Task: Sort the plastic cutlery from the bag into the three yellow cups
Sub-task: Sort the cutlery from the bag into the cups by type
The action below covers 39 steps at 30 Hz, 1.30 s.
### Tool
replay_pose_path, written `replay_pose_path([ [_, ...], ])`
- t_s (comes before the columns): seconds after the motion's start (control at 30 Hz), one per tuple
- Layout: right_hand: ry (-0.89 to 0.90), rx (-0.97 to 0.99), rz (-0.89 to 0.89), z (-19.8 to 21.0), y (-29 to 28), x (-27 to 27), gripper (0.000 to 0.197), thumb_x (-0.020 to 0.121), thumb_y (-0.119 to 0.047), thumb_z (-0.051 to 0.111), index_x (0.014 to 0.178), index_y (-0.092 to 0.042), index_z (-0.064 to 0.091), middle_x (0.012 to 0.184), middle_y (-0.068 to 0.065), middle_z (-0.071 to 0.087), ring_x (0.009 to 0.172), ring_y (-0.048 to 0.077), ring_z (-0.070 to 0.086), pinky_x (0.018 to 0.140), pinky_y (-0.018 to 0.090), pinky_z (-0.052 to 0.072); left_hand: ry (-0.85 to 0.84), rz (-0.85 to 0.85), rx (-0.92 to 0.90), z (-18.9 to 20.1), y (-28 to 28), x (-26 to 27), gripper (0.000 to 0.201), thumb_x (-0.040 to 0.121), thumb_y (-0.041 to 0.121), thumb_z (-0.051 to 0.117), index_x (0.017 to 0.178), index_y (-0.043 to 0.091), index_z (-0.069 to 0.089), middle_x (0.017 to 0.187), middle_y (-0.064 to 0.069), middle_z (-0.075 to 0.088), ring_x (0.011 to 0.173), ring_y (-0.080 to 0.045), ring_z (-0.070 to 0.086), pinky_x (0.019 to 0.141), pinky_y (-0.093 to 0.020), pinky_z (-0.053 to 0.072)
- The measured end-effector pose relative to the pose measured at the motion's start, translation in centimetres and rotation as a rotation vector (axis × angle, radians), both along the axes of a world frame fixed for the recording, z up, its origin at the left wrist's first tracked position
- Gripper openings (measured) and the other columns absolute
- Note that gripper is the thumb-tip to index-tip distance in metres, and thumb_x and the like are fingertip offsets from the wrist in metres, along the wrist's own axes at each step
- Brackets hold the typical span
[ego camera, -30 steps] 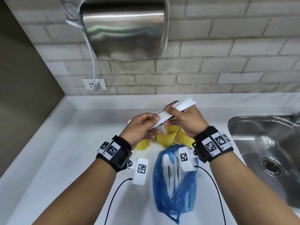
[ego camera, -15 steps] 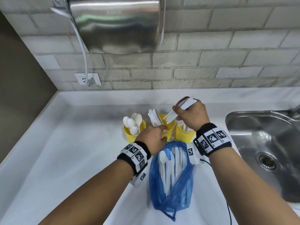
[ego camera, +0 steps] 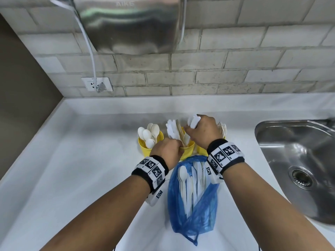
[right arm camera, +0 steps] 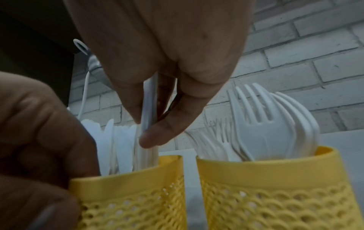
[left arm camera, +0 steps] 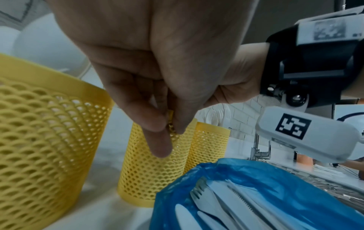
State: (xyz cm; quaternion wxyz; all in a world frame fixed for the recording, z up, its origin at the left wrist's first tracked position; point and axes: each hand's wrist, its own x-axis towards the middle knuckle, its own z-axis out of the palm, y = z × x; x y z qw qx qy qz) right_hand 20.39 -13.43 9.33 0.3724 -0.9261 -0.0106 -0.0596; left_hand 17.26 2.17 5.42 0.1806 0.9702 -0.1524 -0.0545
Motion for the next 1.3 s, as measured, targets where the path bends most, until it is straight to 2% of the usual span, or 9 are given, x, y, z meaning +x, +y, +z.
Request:
replay_pose_path([
  [0.1, -0.001, -0.033, 0.035, -0.7, 0.4, 0.0, 0.03, 0.088, -0.025, 0.073, 0.068, -0.02, 0.051, 0.069, 0.002, 0.061, 0.073, 0.027, 0.063, 0.065, 0.026, 0.041, 0.006, 0.009, -0.009, -0.1, 0.2, -0.1, 0.02, 0.097, 0.029, 0.055, 0.099, 0.019, 0.072, 0.093, -0.009, 0.068, 0.083, -0.03, 0.064, 0.073, -0.036, 0.055],
  [0.4, -0.085, -0.088, 0.013, -0.2, 0.4, -0.8, 0.05, 0.078, -0.039, 0.083, 0.115, -0.014, 0.06, 0.11, 0.005, 0.054, 0.093, 0.022, 0.061, 0.08, 0.031, 0.049, 0.008, 0.061, -0.107, 0.7, 0.4, -0.6, 0.024, 0.097, 0.023, 0.052, 0.118, 0.02, 0.064, 0.098, -0.012, 0.071, 0.088, -0.034, 0.068, 0.075, -0.04, 0.057],
  [0.57, -0.316, 0.068, -0.075, 1.5, -1.5, -4.5, 0.018, 0.084, -0.023, 0.074, 0.096, -0.015, 0.062, 0.092, -0.001, 0.061, 0.072, 0.012, 0.056, 0.07, 0.026, 0.048, -0.049, 0.121, -0.258, 2.3, 0.7, -2.7, 0.019, 0.091, 0.025, 0.063, 0.101, 0.017, 0.05, 0.082, -0.004, 0.068, 0.074, -0.024, 0.064, 0.067, -0.034, 0.053],
  [0.67, -0.158, 0.049, 0.051, 0.4, -2.1, -7.8, 0.007, 0.086, -0.014, 0.065, 0.082, -0.019, 0.063, 0.069, -0.006, 0.065, 0.063, 0.011, 0.06, 0.061, 0.024, 0.048, 0.123, -0.022, -0.267, 1.0, 0.5, -5.1, 0.013, 0.083, 0.025, 0.07, 0.084, 0.019, 0.058, 0.076, 0.002, 0.068, 0.073, -0.018, 0.064, 0.068, -0.035, 0.055],
  [0.9, 0.36, -0.509, 0.467, -4.7, -2.3, -13.5, 0.027, 0.096, -0.028, 0.053, 0.073, -0.017, 0.06, 0.079, 0.005, 0.067, 0.073, 0.021, 0.055, 0.069, 0.034, 0.046, 0.403, -0.257, 0.162, -3.5, -0.5, -8.8, 0.018, 0.088, 0.031, 0.063, 0.074, 0.019, 0.063, 0.087, -0.008, 0.071, 0.08, -0.025, 0.062, 0.067, -0.027, 0.039],
  [1.03, 0.331, -0.689, 0.455, -4.9, -3.3, -14.8, 0.036, 0.097, -0.029, 0.048, 0.063, -0.019, 0.042, 0.073, 0.004, 0.053, 0.071, 0.023, 0.049, 0.071, 0.03, 0.032, 0.391, -0.149, 0.267, -4.4, -0.3, -9.2, 0.036, 0.089, 0.041, 0.062, 0.065, 0.018, 0.05, 0.066, 0.0, 0.051, 0.073, -0.024, 0.057, 0.064, -0.03, 0.041],
  [1.13, 0.357, -0.7, 0.364, -5.4, -4.0, -15.2, 0.033, 0.099, -0.028, 0.049, 0.07, -0.014, 0.046, 0.087, 0.012, 0.065, 0.077, 0.029, 0.058, 0.069, 0.029, 0.037, 0.333, -0.05, 0.277, -4.3, -0.9, -9.7, 0.048, 0.092, 0.056, 0.057, 0.065, 0.019, 0.045, 0.063, 0.003, 0.046, 0.07, -0.021, 0.053, 0.065, -0.029, 0.041],
  [1.23, 0.454, -0.662, 0.243, -5.8, -4.4, -15.4, 0.026, 0.102, -0.032, 0.048, 0.095, -0.012, 0.063, 0.103, 0.009, 0.067, 0.094, 0.028, 0.067, 0.073, 0.029, 0.043, 0.343, 0.061, 0.224, -4.0, -1.7, -9.9, 0.049, 0.087, 0.065, 0.061, 0.075, 0.018, 0.054, 0.075, 0.0, 0.059, 0.079, -0.022, 0.06, 0.069, -0.029, 0.044],
  [1.3, 0.524, -0.549, 0.171, -6.4, -4.5, -15.2, 0.031, 0.1, -0.04, 0.05, 0.082, -0.016, 0.057, 0.089, 0.004, 0.063, 0.085, 0.025, 0.063, 0.073, 0.029, 0.047, 0.359, 0.111, 0.176, -3.9, -2.5, -9.8, 0.047, 0.084, 0.064, 0.067, 0.087, 0.017, 0.061, 0.091, -0.003, 0.069, 0.089, -0.022, 0.066, 0.072, -0.028, 0.046],
])
